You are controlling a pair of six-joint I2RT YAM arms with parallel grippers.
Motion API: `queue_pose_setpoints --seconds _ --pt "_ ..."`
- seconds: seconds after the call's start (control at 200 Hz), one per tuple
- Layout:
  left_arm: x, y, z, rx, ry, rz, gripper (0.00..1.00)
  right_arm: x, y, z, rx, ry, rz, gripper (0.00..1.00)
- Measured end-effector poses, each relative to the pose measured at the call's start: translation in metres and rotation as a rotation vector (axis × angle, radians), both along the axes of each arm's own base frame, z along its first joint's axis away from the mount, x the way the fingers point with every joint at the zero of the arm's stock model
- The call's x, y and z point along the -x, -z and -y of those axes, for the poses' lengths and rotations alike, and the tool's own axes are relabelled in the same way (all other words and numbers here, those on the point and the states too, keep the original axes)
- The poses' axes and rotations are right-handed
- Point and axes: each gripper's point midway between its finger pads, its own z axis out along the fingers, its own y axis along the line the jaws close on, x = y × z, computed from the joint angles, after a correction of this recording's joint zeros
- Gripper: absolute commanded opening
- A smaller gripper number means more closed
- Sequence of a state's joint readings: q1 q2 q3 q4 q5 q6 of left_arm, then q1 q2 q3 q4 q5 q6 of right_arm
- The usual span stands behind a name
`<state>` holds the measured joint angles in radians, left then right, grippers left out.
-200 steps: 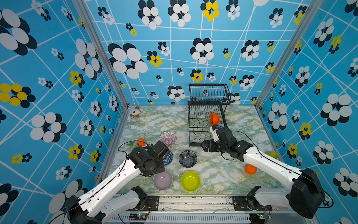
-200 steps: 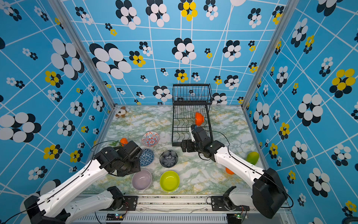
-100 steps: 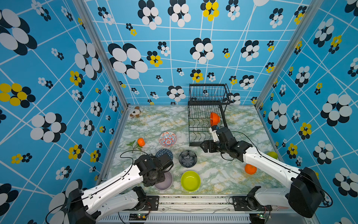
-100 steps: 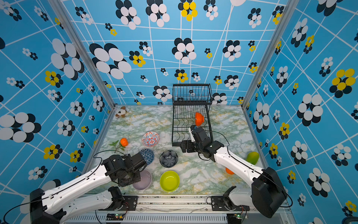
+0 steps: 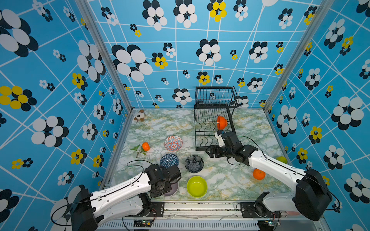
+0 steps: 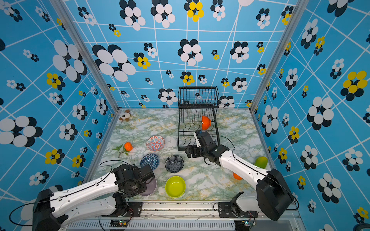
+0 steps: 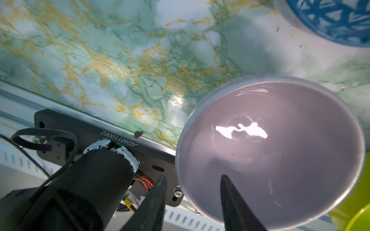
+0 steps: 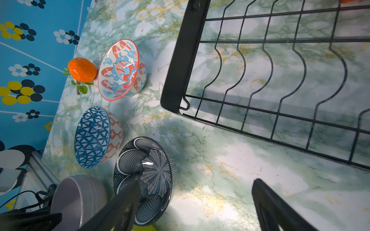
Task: Load bowls into a dish rack
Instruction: Pick up the bowl from the bottom-left of the table.
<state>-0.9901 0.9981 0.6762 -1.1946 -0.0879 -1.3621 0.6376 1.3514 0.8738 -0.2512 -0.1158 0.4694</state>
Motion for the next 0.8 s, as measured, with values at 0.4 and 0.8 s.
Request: queue_pose_setpoints --seconds 0.4,0.8 --pt "0.003 0.015 0.000 -0.002 -0.029 -0.014 0.29 0.000 0.003 -0.001 -0.001 0.003 -0.011 0.90" --pt "0.002 0.017 0.002 0.006 -0.036 -0.007 0.13 0.000 0.003 -0.001 -0.004 0.003 -0.015 0.89"
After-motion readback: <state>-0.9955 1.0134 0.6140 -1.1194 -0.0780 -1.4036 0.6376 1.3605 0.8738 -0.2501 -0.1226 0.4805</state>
